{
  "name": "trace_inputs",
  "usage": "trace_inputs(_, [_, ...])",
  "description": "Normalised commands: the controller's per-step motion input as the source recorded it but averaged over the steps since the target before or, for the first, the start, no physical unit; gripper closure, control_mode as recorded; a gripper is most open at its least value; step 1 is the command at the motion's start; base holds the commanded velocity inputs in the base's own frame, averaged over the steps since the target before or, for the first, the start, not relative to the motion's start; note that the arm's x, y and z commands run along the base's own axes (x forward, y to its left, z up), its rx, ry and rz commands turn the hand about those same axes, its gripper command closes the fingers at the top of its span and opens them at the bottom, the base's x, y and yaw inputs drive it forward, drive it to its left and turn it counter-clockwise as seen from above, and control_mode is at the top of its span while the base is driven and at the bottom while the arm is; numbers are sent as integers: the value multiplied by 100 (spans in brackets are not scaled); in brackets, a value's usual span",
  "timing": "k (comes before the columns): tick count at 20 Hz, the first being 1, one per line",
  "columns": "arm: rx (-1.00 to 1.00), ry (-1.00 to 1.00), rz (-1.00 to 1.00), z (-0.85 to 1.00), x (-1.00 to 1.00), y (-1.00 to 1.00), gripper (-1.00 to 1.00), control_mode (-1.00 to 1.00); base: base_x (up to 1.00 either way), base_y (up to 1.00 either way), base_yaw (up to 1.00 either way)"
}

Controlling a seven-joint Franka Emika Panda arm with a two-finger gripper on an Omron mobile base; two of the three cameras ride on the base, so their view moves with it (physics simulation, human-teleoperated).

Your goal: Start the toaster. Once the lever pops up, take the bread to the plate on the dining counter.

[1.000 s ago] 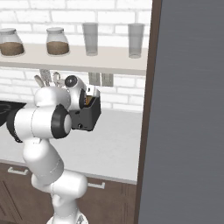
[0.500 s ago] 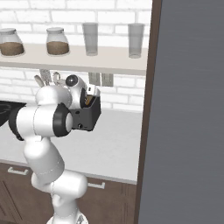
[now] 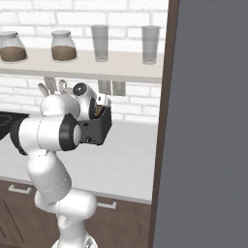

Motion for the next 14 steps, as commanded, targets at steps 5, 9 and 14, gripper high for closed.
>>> trace_inputs(5, [0, 0, 0, -2, 0, 0, 100, -100, 0, 0, 0])
trace_inputs(9, [0, 0, 0, 0, 0, 0, 100, -100, 0, 0, 0])
trace_inputs(14, [0, 0, 0, 0, 0, 0, 100, -100, 0, 0, 0])
